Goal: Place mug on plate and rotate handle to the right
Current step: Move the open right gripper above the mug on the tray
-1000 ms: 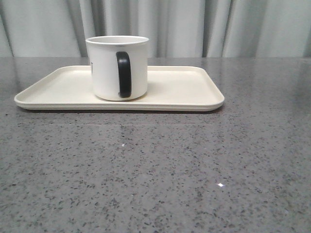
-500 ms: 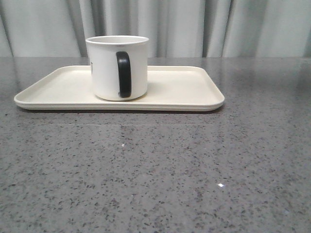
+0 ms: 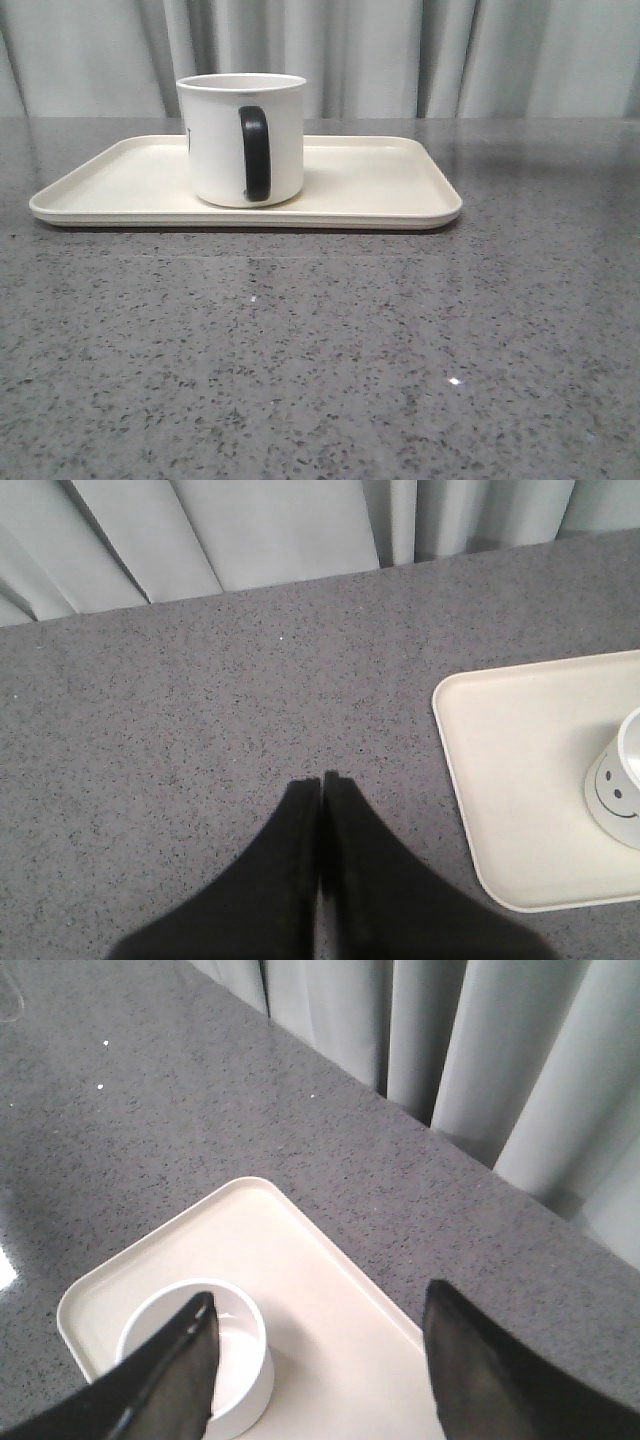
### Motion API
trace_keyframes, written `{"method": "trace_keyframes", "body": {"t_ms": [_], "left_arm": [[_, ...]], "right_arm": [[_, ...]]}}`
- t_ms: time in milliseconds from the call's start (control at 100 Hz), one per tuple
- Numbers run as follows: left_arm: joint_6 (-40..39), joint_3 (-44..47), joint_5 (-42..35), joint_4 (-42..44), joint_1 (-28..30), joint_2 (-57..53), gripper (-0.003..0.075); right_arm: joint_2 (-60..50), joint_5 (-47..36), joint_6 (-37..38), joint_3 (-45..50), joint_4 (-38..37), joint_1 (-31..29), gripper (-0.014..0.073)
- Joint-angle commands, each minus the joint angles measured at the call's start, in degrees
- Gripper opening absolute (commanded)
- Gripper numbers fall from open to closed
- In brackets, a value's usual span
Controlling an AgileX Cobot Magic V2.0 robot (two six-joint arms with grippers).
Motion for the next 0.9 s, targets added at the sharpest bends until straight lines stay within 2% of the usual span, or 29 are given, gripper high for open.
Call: {"method": "trace_keyframes", "body": {"t_ms": [0,220,890], "left_arm": [[-0.17,0.45,-4.34,-0.30,0.15,-1.34,-0.0020],[-0.17,3.59,-4.58,-0.30,0.15,-1.34,-0.0020],[-0.17,3.59,-3.96,-0.82,0.15,-1.34,-0.0020]], "right_arm": [[-1.21,-2.30,0.12,-1.94,1.87,0.76,0.0458],[2.07,-1.73,0.25,-1.94,1.64,3.56,0.0458],[7.33,4.21,2.35,-1.94,-1.92,7.14,0.0458]]}}
